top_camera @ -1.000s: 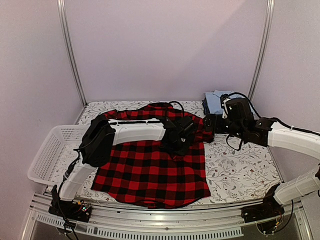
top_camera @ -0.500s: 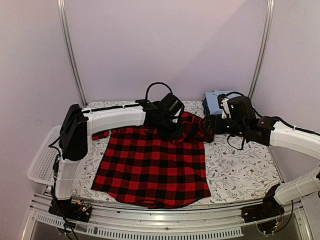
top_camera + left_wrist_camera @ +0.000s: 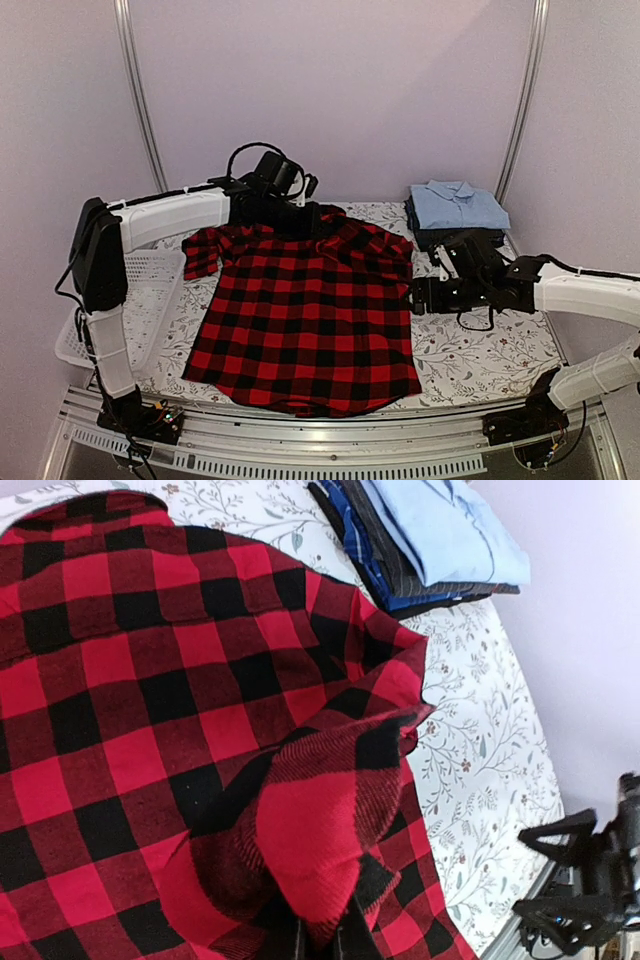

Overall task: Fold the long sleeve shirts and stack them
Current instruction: Pick up the corner of the shirt from the center of the board.

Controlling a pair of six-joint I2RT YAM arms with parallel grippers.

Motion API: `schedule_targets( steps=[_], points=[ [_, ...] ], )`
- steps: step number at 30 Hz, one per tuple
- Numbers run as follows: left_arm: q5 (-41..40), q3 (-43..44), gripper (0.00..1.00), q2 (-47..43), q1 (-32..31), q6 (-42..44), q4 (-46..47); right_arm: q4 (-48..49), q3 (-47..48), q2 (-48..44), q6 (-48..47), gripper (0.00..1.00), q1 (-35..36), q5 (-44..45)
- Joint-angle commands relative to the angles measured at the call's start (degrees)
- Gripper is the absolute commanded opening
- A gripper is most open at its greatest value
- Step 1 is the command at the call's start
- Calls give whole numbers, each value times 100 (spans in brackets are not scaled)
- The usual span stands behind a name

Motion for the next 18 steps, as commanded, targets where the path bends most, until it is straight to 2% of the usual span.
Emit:
schedule_targets(
  steps=[1,10,14,18],
  points=[
    [541,-9,0,-284,249,112,294,-362,-442,-245,995,81,623,-262],
    [959,-128,0,-619,547,85,284,-338,-1254,-514,3294,68,2180,303],
    [1091,-290,0,-860,592,-3,284,-266,-1396,-306,4047,60,2575,484],
    [1058,-511,0,-1124,615,-38,224,-262,-1471,-203,4497,55,2841,613]
  ],
)
